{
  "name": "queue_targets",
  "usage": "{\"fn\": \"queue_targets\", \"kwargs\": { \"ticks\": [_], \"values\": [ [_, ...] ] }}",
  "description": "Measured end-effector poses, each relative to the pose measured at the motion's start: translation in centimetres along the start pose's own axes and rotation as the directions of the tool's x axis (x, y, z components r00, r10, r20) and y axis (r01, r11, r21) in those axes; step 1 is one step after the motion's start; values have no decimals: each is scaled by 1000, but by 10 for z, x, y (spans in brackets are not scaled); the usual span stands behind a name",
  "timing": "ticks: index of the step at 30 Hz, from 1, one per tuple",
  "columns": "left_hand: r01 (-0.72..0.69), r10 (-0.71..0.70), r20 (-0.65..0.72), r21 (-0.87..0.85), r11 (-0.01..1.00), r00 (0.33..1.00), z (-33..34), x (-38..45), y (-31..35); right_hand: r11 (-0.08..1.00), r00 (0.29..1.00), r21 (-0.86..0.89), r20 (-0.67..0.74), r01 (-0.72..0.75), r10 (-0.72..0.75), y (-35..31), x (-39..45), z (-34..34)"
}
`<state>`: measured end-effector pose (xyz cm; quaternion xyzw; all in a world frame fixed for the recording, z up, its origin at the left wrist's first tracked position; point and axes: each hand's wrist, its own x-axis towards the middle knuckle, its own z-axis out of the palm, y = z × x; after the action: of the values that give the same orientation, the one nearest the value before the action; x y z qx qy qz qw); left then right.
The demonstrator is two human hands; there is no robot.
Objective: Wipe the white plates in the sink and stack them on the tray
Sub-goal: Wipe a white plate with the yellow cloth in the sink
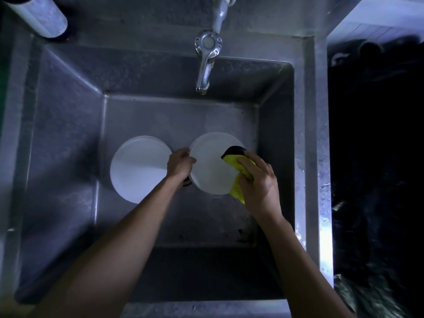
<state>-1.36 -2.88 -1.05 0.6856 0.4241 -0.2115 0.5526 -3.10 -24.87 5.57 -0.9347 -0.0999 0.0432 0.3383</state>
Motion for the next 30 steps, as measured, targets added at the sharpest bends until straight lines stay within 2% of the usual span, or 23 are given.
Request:
{"fn": "queue_targets", "kwargs": {
  "ticks": [9, 16, 21, 26, 30],
  "values": [
    [29, -28, -11, 57, 998, 1000, 7, -15, -3, 1000, 999, 26, 32, 1, -2, -9, -14, -10],
    [79, -78, 75, -8, 997, 994, 14, -40, -5, 999, 997, 6, 55, -54, 54, -11, -33, -20],
    [107, -87, 205, -85, 991, 975, 15, -63, -7, 999, 997, 2, 57, -51, 51, -19, -47, -30],
    [91, -68, 152, -147, 985, 986, 3, -88, -8, 998, 995, 28, 74, -65, 63, -33, -59, -45],
    [134, -113, 93, -263, 956, 989, -19, -108, -9, 998, 995, 64, 99, -26, 19, -51, -64, -57]
  ]
}}
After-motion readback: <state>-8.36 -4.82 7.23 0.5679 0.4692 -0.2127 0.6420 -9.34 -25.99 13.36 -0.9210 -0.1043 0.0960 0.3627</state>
